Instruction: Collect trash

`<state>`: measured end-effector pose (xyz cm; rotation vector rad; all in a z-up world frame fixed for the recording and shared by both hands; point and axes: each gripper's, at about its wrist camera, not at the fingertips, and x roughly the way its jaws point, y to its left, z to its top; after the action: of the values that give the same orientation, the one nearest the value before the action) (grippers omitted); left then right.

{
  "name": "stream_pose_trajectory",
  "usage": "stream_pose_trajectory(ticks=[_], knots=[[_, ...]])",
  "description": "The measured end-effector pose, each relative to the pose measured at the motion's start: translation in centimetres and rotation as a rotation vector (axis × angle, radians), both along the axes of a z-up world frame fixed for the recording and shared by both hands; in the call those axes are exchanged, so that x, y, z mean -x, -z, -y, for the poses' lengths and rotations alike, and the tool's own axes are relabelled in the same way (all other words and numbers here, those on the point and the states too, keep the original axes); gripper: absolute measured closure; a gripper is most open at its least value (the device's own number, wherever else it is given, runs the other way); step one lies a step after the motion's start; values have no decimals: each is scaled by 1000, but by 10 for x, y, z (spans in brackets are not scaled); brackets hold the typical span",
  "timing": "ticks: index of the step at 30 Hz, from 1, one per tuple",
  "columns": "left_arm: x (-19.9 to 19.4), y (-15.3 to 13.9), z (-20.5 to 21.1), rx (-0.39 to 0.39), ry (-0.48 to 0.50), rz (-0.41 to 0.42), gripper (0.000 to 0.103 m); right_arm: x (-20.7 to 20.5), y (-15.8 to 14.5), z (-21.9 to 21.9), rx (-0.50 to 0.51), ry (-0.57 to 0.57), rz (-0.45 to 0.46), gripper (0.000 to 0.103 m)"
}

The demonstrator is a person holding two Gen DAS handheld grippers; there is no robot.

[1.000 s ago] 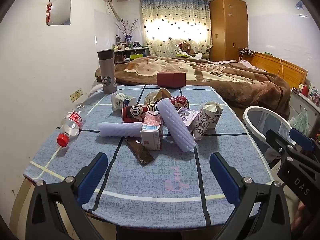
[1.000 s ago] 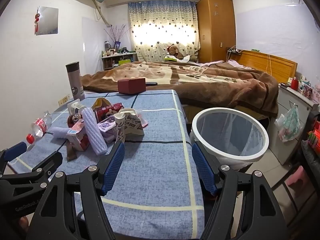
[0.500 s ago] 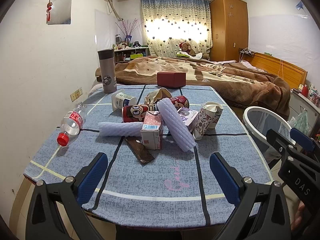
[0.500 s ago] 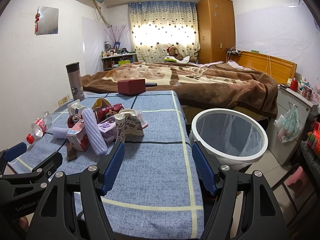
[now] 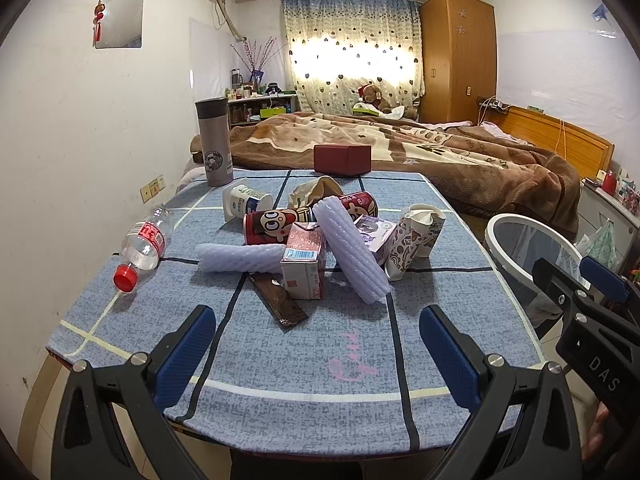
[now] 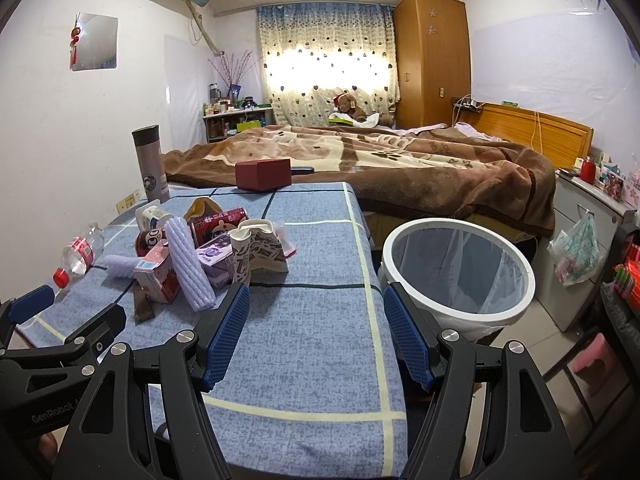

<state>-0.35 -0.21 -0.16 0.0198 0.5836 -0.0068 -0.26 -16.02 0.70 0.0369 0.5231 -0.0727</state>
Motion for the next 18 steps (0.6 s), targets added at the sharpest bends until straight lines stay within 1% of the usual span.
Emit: stream_pose_trajectory(ticks=[9, 18], knots=[[1, -1, 0, 1, -1, -2, 0, 3, -6, 1, 0, 0, 1, 32], [-1, 0, 0, 5, 0, -8, 0, 4, -6, 2, 2, -4, 1, 32]])
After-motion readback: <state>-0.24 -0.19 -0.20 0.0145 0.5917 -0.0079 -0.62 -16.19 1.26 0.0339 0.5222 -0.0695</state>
